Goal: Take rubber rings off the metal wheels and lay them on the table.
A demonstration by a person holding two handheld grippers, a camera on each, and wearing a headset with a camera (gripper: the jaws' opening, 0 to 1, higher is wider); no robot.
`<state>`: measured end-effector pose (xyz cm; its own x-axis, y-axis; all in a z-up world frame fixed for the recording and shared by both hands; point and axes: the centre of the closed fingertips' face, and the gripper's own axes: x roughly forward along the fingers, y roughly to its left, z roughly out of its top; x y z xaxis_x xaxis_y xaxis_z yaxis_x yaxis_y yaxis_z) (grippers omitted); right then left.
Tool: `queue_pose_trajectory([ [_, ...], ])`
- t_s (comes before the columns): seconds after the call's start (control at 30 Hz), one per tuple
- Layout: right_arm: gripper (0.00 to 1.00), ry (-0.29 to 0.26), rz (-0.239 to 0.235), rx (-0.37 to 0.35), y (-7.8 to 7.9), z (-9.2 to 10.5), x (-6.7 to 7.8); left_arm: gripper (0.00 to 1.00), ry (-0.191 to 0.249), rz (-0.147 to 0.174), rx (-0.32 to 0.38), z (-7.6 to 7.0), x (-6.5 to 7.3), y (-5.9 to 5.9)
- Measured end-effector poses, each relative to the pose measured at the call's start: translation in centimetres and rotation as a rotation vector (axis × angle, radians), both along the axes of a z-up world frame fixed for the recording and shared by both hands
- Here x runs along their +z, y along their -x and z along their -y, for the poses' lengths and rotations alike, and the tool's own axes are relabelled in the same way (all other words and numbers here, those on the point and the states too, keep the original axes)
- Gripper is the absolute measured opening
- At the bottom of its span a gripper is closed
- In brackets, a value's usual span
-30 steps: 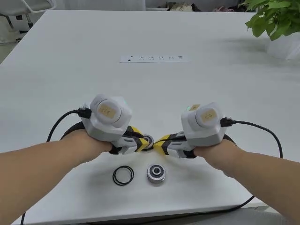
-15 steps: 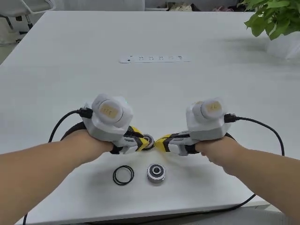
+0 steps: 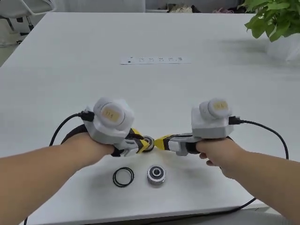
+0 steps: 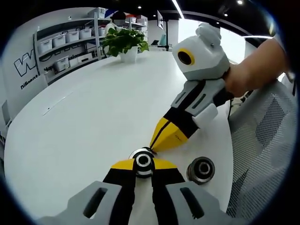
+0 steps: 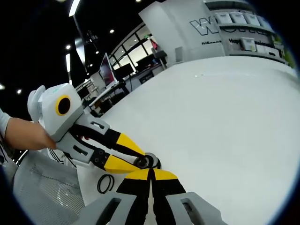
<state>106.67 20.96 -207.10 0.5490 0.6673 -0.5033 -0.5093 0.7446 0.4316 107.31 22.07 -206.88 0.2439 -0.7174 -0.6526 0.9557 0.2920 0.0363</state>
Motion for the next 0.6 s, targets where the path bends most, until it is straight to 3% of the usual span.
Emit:
queue_pose_trajectory([
  [0.37,0.0,-0.034,0.005,0.019,0.1,-0.8,0.4,0.08,-0.001,0.003,0.0,0.0,0.0,0.0],
  [0.5,0.0,-0.079,0.01,0.041,0.3,-1.5,1.0,0.08,0.001,0.001,-0.003,0.0,0.0,0.0],
  [0.6,0.0,-0.074,0.015,0.048,0.3,-1.3,1.0,0.08,0.003,0.003,-0.005,0.0,0.0,0.0],
])
